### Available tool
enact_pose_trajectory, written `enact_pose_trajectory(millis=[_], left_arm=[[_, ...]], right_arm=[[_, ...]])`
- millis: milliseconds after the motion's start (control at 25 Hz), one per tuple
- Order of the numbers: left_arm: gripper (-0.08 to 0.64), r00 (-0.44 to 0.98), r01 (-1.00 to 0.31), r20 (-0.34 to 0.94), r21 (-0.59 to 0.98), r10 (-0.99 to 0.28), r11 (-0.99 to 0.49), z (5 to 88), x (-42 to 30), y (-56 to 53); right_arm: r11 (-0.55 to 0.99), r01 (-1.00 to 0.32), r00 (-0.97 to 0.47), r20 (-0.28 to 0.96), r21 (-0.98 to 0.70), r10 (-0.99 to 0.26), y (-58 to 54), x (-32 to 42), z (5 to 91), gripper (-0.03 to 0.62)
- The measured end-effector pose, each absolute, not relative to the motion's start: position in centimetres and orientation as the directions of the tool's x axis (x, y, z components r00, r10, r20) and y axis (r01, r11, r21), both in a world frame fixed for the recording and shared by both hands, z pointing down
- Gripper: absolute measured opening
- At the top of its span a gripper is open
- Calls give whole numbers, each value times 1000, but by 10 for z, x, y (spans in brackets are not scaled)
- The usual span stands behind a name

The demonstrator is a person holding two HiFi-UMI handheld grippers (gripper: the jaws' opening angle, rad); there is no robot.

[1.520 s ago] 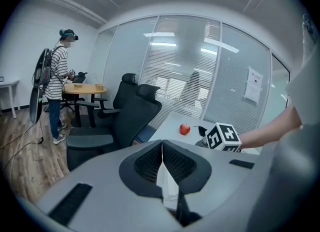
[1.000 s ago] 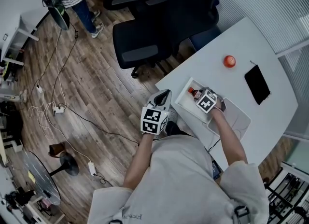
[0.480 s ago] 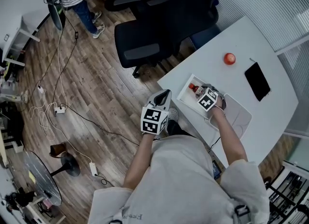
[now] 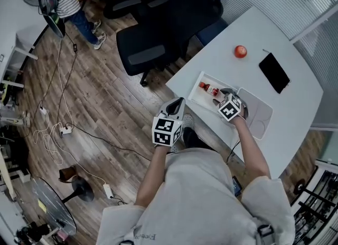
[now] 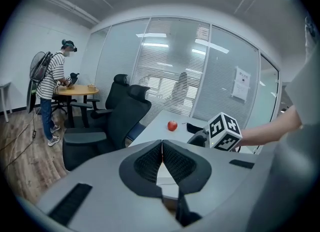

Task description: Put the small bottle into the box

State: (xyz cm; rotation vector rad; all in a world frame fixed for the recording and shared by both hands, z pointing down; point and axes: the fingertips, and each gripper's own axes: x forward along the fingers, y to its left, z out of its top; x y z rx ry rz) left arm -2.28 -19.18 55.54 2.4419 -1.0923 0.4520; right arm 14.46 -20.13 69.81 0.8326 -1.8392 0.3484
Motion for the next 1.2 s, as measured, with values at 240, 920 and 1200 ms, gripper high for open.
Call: enact_pose_trajectory(millis=[240,920,1200], left_arm=[[29,656,-743,454,249,-603,-621,558,-14,-172],[29,700,-705,418,275,-579,-654,550,-1,-134],[29,688,-717,416,267,-595,-643,548,-9,-117]], right_arm=[[609,-790,-279,838,78,-469,-176,146,670,235],[270,-952,-305,565,-147,-767,-107,153,598,224],[153,-962,-248,485,-228,-838,-77,155,584,233]])
